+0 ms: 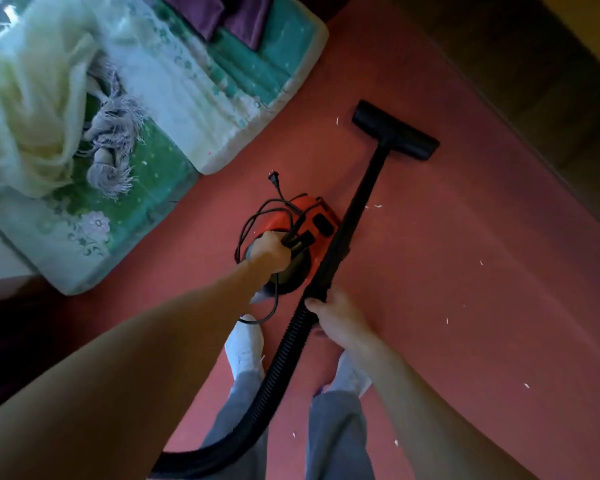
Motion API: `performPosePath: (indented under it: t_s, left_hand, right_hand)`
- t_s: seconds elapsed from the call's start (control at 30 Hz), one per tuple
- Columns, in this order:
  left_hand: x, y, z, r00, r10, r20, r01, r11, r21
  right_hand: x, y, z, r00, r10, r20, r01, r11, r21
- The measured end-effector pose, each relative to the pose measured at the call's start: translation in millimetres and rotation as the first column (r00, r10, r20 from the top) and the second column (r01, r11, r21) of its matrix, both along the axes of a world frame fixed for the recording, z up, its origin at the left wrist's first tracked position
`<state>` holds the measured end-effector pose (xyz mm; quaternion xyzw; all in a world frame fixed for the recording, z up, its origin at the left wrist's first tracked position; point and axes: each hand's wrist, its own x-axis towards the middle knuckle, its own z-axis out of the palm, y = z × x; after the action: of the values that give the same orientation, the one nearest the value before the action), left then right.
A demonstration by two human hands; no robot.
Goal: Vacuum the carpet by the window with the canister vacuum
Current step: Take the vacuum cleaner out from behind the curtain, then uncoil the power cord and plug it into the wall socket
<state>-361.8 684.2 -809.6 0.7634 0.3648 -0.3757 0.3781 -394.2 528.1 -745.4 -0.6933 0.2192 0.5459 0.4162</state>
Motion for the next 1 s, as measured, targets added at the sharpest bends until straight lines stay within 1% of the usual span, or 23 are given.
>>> performPosePath:
  t_s: [0.07,0.13,0.17,0.23,0.3,0.4,0.53,0.67,0.8,0.87,0.93,0.97,1.0]
  left_hand:
    - [-2,7,1,1.0,0.022,0.018,-0.022,0.999,-0.03]
    - [-1,11,1,0.998,0.046,0.041,-0.044,0.998,-0.044]
    - [0,12,0,0.997,0.049,0.059,-0.047,0.998,-0.046]
    - [-1,12,0,0.995,0.028,0.096,-0.024,0.999,-0.046]
    - [-3,14,1,0.99,-0.039,0.134,0.039,0.999,-0.003]
    - [-3,22,9,0.958,-0.206,0.199,0.178,0.973,0.149]
    - [9,29,40,0.878,-0.4,0.261,0.334,0.905,0.263]
    - [11,31,89,0.77,-0.594,0.233,0.496,0.787,0.368]
    - [-4,36,149,0.631,-0.756,0.176,0.621,0.628,0.469]
    - [-15,41,181,0.572,-0.804,0.163,0.654,0.567,0.501]
    - [-28,48,212,0.523,-0.831,0.192,0.665,0.538,0.518]
    - [-35,52,225,0.505,-0.833,0.229,0.659,0.543,0.521]
    - [-42,57,240,0.498,-0.816,0.294,0.642,0.574,0.508]
  right_hand:
    - [-6,10,2,0.999,0.009,-0.046,-0.007,0.999,0.043]
    - [-14,21,4,0.996,-0.016,-0.092,0.023,0.997,0.077]
    - [-19,26,4,0.996,-0.004,-0.09,0.011,0.997,0.083]
    - [-31,32,4,0.995,0.085,-0.054,-0.08,0.992,0.102]
    - [-39,34,5,0.992,0.118,-0.048,-0.113,0.989,0.096]
    - [-45,33,3,0.993,0.107,-0.05,-0.104,0.993,0.048]
    - [-41,31,7,0.999,-0.045,-0.025,0.045,0.999,-0.024]
    - [-31,34,28,0.979,-0.204,-0.01,0.203,0.978,-0.046]
    - [-28,40,62,0.976,-0.218,0.007,0.218,0.975,-0.031]
    - [-32,40,81,0.973,-0.23,0.001,0.23,0.973,-0.019]
    - [-38,38,103,0.969,-0.248,-0.019,0.248,0.969,-0.012]
    - [-41,37,114,0.966,-0.256,-0.024,0.256,0.967,-0.008]
    - [-42,37,127,0.962,-0.27,-0.027,0.271,0.963,0.002]
